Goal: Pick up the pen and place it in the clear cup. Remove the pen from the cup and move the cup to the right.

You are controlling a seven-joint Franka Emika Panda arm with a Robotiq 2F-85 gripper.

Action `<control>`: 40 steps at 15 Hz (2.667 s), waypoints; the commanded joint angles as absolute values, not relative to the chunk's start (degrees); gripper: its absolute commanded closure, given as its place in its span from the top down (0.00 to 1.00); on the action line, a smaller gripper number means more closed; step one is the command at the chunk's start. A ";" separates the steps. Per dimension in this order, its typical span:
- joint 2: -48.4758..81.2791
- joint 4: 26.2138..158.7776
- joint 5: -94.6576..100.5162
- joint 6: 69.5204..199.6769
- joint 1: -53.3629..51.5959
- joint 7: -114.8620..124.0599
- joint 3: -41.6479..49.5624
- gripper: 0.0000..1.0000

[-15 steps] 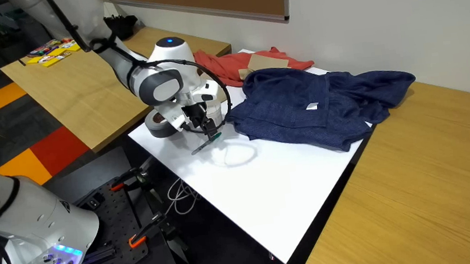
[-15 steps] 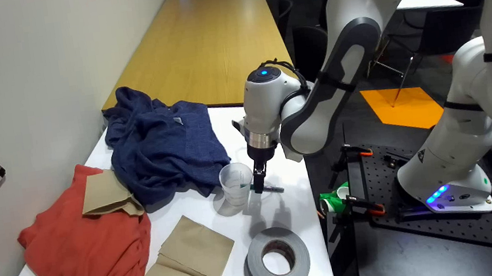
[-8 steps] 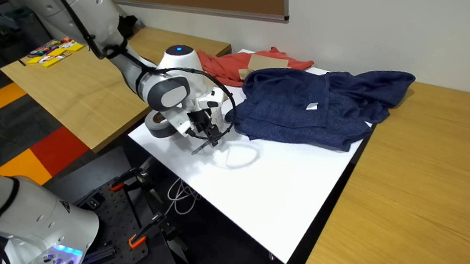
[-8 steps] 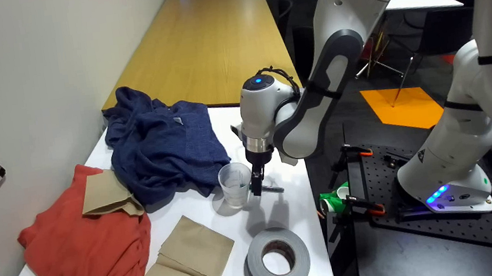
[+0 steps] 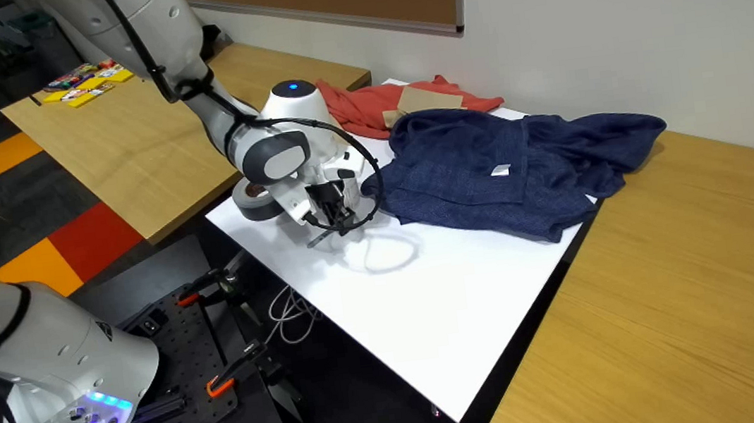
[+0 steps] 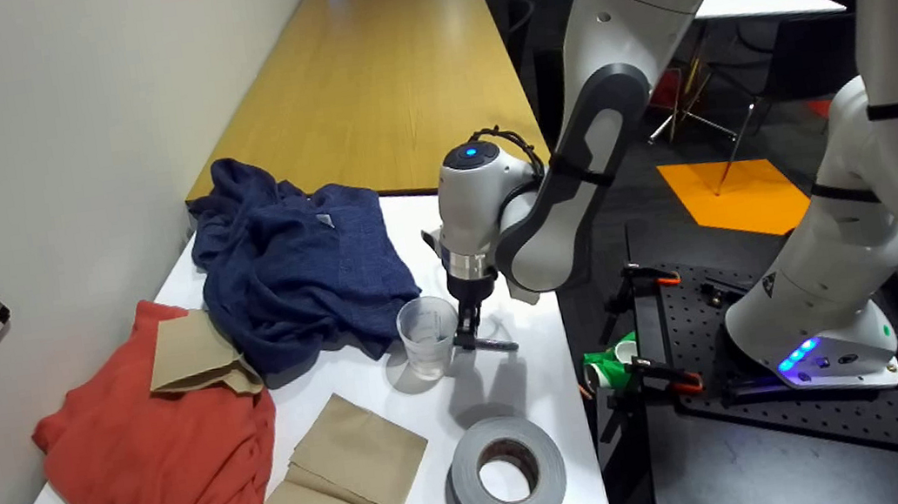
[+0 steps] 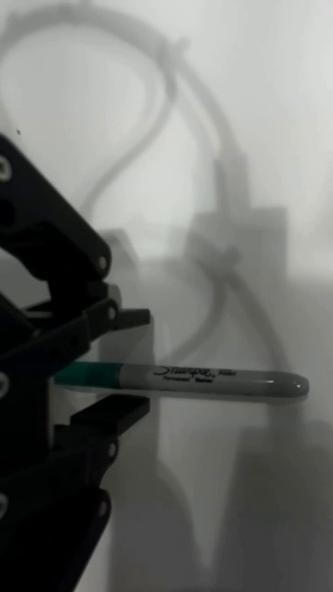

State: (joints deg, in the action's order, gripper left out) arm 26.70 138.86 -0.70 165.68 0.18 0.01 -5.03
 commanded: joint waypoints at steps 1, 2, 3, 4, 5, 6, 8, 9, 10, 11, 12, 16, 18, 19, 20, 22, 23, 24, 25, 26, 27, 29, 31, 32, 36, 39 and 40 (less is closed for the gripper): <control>27.00 138.69 -1.69 167.69 1.34 -1.76 -5.69 0.12; 26.69 138.80 -1.65 167.55 1.15 -1.43 -5.53 0.06; 26.22 139.04 -1.57 167.43 0.93 -1.19 -5.41 0.01; 25.73 139.27 -1.51 167.23 0.64 -0.85 -5.26 0.00; 24.98 139.67 -1.48 166.92 0.17 -0.18 -4.94 0.03; 23.59 140.62 -1.57 166.88 -0.07 0.17 -4.98 0.04; 20.88 142.19 -1.54 166.76 -0.68 0.90 -4.77 0.04; 18.42 143.62 -1.30 166.39 -1.29 1.51 -4.38 0.04; 16.59 144.48 -1.13 165.70 -1.80 2.11 -4.04 0.04; 14.52 145.56 -0.99 165.57 -2.07 2.30 -3.96 0.04; 11.96 146.92 -0.37 165.03 -2.96 3.17 -3.30 0.04; 2.70 151.10 4.14 161.99 -6.15 9.50 -0.28 0.04; -1.42 152.59 8.90 160.70 -6.57 13.77 0.16 0.04; -3.24 153.07 10.76 160.18 -6.09 15.20 -0.47 0.04; -4.70 153.31 12.33 159.97 -5.51 16.32 -1.27 0.04; -7.01 153.53 13.85 160.26 -4.55 16.46 -2.71 0.04; -7.84 153.52 13.73 160.89 -4.29 15.60 -3.31 0.04; -8.72 153.68 13.88 161.81 -4.14 14.72 -3.87 0.04; -9.26 153.52 13.57 162.31 -4.09 14.01 -4.38 0.04; -9.36 153.23 13.70 163.28 -3.92 13.62 -4.84 0.04; -9.63 153.11 13.33 163.99 -3.93 13.00 -5.24 0.04; -9.07 152.48 13.37 166.32 -3.62 13.48 -6.12 0.04; -7.82 151.52 14.87 168.21 -4.13 16.13 -5.88 0.04; -7.36 151.02 15.36 168.39 -3.94 16.86 -6.20 0.04; -5.63 147.67 21.50 166.47 -1.93 28.86 -9.02 0.04; -5.20 144.67 30.79 163.78 2.27 43.31 -12.94 0.04; -5.00 143.66 33.90 162.85 3.43 47.90 -14.13 0.04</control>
State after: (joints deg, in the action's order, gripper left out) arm -6.06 147.34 26.73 166.07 -0.48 36.69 -10.38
